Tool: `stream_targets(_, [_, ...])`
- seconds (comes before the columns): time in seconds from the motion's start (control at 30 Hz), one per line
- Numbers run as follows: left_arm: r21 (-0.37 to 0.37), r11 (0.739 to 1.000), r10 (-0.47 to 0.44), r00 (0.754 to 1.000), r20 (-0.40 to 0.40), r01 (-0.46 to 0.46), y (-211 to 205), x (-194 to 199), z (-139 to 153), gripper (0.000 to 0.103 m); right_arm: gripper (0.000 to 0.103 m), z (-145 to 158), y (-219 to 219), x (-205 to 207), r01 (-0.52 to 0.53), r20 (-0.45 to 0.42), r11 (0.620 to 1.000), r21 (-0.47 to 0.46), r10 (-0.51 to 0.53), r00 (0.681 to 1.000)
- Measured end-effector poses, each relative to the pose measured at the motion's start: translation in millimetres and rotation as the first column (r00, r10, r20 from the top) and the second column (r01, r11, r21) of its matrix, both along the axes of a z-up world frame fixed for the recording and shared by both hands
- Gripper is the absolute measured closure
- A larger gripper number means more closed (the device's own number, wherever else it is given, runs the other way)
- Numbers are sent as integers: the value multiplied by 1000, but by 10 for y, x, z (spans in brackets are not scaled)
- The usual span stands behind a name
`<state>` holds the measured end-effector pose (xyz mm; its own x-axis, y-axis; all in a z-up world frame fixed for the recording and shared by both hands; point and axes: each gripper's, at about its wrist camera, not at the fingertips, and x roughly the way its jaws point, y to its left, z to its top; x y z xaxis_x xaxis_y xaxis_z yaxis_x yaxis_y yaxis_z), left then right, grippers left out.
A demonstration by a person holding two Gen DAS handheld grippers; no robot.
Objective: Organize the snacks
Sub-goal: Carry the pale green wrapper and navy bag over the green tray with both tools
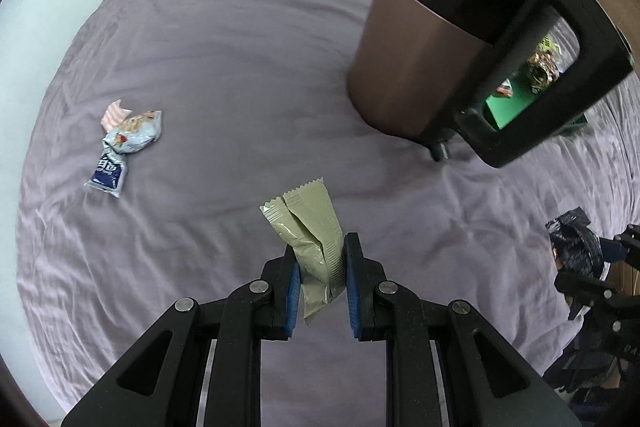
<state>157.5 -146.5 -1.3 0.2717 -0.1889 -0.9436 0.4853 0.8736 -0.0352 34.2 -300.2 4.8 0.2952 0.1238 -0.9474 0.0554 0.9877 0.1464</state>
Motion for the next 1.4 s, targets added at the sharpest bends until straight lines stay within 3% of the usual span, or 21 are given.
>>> stream_targets(0.3, [23,998,-61,998,-19,61,-194,-94,-93,87,70,-23,-247,-126,66,7,998,4,-66,998])
stream_targets(0.57, [39,981,-186,982,-44,188,-566,-391,-155,87,70,2,-699,-268,169,24,986,-13,-169,985])
stream_targets(0.7, [25,959,-281,957,-67,283,-838,-666,-161,87,70,36,-1057,-342,238,43,971,-33,-237,971])
stream_targets(0.9, [-40,894,-448,889,-90,447,-1398,-1094,-116,87,70,110,-1586,-385,312,84,947,-76,-306,948])
stream_targets(0.97, [-65,882,-470,878,-85,466,-1624,-1119,-81,87,70,133,-1747,-360,329,101,941,-86,-320,942])
stream_targets(1.07, [-101,888,-455,888,-59,449,-1959,-956,-7,87,70,162,-1953,-265,348,133,933,-90,-335,933])
stream_targets(1.23, [-145,916,-375,927,16,374,-2480,-421,74,87,70,171,-2287,65,369,196,925,-91,-347,917])
stream_targets(1.4, [-137,956,-258,966,27,259,-2800,75,-133,87,70,14,-2501,457,374,218,923,-89,-348,912])
